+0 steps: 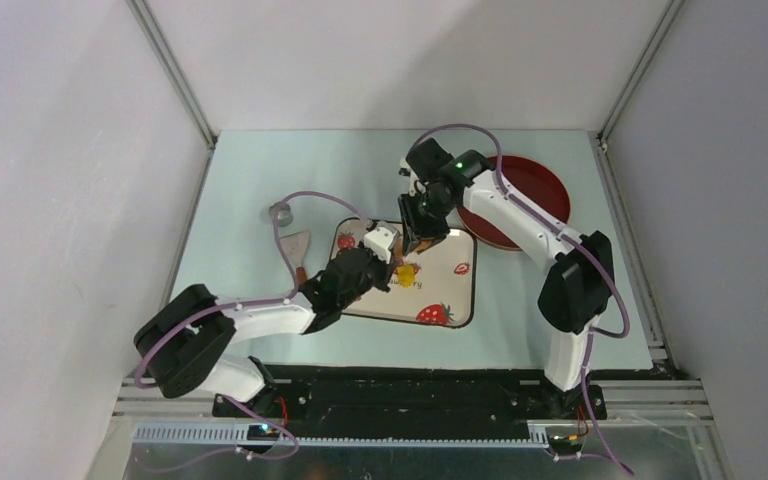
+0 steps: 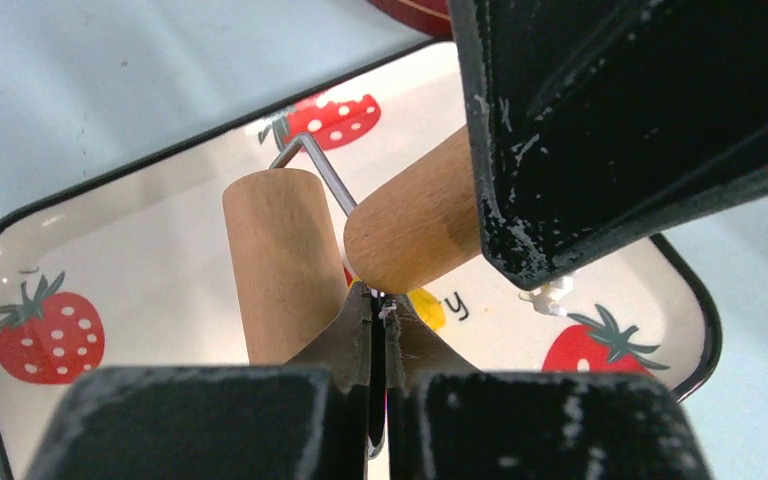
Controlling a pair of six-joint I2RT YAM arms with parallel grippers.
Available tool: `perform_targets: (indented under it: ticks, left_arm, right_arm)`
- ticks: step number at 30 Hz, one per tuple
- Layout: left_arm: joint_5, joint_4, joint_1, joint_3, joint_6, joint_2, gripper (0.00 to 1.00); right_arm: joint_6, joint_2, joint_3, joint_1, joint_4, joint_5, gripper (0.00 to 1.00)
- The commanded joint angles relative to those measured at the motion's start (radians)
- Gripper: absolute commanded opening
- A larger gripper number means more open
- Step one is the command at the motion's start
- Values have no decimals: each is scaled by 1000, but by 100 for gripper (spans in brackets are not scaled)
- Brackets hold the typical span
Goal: Roll out the dumpling wrappers from the dough
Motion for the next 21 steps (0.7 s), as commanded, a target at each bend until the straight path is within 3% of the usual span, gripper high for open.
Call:
perform_targets:
  ticks: [1, 9, 21]
  left_arm:
    - [47, 81, -19, 89, -17, -29, 0]
    - [178, 151, -46, 102, -131, 62, 0]
    - [152, 230, -46, 65, -194, 148, 0]
  right_arm:
    - [29, -38, 50, -5, -48, -15, 0]
    - [0, -39, 22, -32, -153, -18, 0]
    - [-15, 23, -24, -40, -115, -44, 0]
